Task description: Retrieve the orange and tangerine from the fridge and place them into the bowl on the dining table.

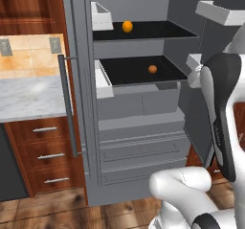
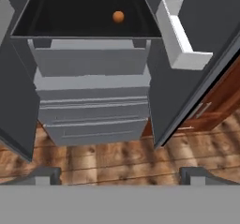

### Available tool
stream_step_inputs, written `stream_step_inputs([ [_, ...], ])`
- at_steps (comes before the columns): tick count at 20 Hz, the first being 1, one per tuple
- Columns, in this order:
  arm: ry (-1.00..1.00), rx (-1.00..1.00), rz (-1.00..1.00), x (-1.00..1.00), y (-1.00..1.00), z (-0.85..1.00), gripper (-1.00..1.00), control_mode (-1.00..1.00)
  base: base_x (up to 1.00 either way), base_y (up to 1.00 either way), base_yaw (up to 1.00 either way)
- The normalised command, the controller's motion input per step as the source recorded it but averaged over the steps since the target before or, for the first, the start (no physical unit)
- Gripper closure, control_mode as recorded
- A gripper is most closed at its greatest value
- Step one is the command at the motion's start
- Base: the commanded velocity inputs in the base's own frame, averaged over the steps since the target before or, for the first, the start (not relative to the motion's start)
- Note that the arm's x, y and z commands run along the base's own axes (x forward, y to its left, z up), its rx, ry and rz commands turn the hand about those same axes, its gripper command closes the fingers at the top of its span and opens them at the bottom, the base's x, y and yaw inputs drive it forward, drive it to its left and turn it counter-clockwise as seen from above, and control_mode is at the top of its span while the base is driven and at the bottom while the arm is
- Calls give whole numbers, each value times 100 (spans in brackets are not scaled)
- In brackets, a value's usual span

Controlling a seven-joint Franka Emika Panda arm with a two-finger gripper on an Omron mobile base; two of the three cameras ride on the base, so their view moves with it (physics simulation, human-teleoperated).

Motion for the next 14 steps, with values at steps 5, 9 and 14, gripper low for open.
stream_step_inputs([
  [5, -14, 0, 18, -4, 24, -9, -100, -100, 0, 0, 0],
  [9, -12, 0, 15, 1, 24, -3, -100, -100, 0, 0, 0],
  [14, -4, 0, 7, 49, 11, 0, -100, -100, 0, 0, 0],
])
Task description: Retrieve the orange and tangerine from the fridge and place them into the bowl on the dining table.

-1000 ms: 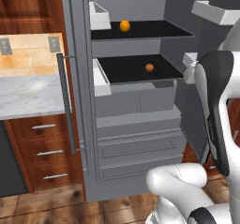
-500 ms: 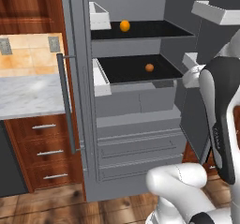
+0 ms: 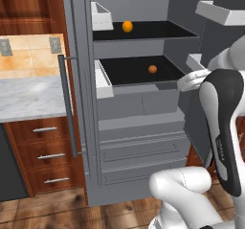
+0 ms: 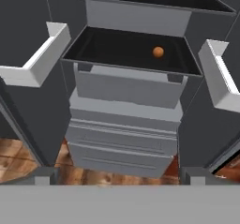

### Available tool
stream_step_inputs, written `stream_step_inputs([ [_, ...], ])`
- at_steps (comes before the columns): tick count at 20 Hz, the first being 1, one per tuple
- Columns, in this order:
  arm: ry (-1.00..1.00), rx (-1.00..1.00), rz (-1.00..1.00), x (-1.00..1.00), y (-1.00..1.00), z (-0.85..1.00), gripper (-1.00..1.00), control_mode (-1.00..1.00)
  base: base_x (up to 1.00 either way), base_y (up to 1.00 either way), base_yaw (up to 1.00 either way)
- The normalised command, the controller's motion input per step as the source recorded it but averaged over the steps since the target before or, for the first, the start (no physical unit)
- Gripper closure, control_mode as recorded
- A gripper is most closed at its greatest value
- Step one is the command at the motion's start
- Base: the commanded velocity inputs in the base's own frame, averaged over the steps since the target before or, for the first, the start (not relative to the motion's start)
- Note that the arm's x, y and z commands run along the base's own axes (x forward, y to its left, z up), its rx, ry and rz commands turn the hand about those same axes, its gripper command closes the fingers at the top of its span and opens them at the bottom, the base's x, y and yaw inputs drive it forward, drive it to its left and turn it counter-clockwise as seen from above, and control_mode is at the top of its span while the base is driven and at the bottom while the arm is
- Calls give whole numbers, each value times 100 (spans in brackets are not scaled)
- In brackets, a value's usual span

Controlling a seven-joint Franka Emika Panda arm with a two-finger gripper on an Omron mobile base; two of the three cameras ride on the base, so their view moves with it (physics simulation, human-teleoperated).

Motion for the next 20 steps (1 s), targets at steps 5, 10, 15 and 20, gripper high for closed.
stream_step_inputs([
  [5, 0, 7, 0, 100, -1, 0, -100, -100, 0, 0, 0],
  [10, 0, 3, 0, 53, 0, 1, -100, -100, 0, 0, 0],
  [15, -4, 0, 0, -47, 0, 14, -100, -100, 0, 0, 0],
  [20, -12, 0, 0, -53, 0, 17, -100, -100, 0, 0, 0],
])
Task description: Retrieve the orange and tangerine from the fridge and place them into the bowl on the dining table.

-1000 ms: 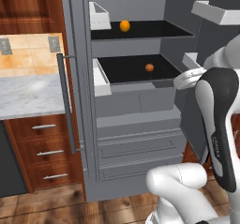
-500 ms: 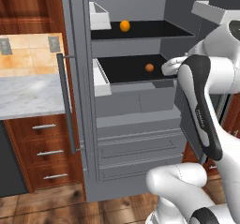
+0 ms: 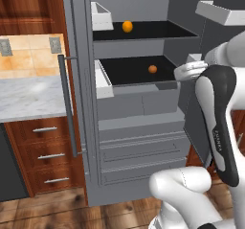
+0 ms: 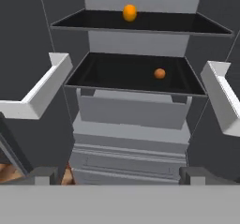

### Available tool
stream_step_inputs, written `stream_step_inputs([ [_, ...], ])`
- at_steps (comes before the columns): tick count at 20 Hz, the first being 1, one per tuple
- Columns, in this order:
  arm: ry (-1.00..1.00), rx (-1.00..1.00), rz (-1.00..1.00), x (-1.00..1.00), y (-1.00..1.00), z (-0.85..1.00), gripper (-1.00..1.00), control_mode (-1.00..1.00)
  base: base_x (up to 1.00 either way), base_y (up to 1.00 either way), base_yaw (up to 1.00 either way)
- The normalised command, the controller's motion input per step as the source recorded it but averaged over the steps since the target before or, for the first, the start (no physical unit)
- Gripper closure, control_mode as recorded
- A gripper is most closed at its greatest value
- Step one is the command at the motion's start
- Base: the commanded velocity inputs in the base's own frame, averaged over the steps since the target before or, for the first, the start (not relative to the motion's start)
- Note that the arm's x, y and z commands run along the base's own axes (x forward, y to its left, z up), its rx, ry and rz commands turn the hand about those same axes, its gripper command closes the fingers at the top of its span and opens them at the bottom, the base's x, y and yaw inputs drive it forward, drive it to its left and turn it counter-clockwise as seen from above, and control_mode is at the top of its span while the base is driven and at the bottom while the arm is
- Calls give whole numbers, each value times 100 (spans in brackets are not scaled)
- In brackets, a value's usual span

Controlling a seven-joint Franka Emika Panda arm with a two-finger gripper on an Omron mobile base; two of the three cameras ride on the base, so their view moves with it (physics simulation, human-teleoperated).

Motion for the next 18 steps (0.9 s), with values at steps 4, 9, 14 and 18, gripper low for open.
stream_step_inputs([
  [4, -9, 0, 0, -27, 0, 18, -100, -100, 0, 0, 0],
  [9, -10, 0, 0, -31, 0, 20, -100, -100, 0, 0, 0],
  [14, -7, 0, 0, -17, 0, 12, -100, 100, -1, 0, 0],
  [18, 0, 0, 0, 0, 0, 0, -100, 100, 17, 0, 0],
])
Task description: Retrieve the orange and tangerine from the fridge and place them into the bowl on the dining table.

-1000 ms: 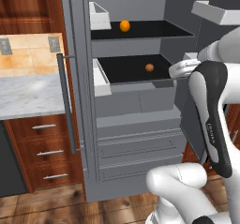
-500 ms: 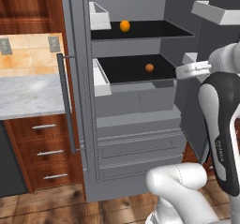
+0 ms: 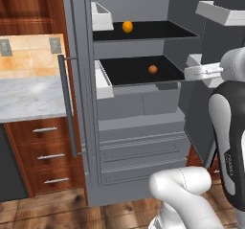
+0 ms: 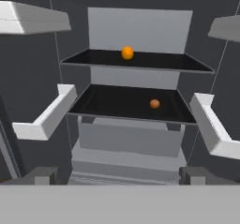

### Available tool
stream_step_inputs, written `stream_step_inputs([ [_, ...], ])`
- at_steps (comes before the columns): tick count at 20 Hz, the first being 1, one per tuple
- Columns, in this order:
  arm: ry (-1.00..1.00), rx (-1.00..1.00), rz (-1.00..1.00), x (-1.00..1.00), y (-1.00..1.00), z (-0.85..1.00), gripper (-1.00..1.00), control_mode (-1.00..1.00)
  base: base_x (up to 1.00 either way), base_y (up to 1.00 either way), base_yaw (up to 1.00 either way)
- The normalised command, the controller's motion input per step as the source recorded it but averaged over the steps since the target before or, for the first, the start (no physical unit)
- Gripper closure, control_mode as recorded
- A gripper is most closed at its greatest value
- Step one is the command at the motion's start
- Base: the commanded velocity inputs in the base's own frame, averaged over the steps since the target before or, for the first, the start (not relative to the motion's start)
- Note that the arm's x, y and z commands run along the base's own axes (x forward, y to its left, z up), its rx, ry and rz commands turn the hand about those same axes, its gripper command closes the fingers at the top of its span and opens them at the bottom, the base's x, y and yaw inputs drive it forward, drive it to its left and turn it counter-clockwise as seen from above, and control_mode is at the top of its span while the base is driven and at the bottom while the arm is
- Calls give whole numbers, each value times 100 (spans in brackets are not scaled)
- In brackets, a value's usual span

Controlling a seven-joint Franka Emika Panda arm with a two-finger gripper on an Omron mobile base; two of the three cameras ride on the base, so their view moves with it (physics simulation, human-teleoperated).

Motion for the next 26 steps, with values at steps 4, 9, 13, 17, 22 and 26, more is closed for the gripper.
stream_step_inputs([
  [4, 0, 0, 0, 0, 0, 0, -100, 100, 88, 0, 0],
  [9, 0, 0, 0, 0, 0, 0, -100, 100, 100, 0, 0],
  [13, 0, 0, 0, 0, 0, 0, -100, 100, 100, 0, 0],
  [17, 0, 0, 0, 25, 0, 7, -100, -100, 75, 0, 0],
  [22, 2, 0, 0, 89, 5, 23, -100, -100, 0, 0, 0],
  [26, 4, 0, 1, 50, 18, 5, -100, -100, 0, 0, 0],
])
